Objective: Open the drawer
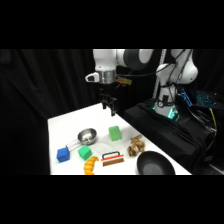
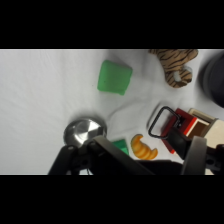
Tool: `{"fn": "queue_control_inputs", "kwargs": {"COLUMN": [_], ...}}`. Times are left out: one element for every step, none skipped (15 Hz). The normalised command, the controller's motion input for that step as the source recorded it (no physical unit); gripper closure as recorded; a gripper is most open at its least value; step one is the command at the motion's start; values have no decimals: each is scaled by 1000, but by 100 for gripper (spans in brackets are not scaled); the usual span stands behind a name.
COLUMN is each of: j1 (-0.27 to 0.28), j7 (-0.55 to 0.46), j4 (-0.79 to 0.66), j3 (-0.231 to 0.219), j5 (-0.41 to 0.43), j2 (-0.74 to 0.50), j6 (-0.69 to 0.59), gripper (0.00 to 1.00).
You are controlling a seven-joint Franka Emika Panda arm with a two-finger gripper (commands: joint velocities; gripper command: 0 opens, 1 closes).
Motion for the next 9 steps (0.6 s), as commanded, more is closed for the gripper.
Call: {"fn": "queue_control_inputs", "kwargs": {"j1": [-14, -6, 3, 14, 27, 39, 49, 51, 54], "j7": [1, -50, -123, -176, -263, -321, -403, -480, -546], "j4": [8, 59, 89, 106, 110, 108, 103, 101, 95], "j3": [15, 19, 26, 36, 47, 57, 67, 67, 67], "j5": [0, 88, 146, 184, 238, 263, 304, 338, 349], "j2": [-1, 26, 41, 47, 47, 48, 53, 53, 63], "j6": [-13, -36, -43, -41, -41, -22, -18, -31, -23], "gripper": [0, 0, 0, 0, 0, 0, 0, 0, 0]}}
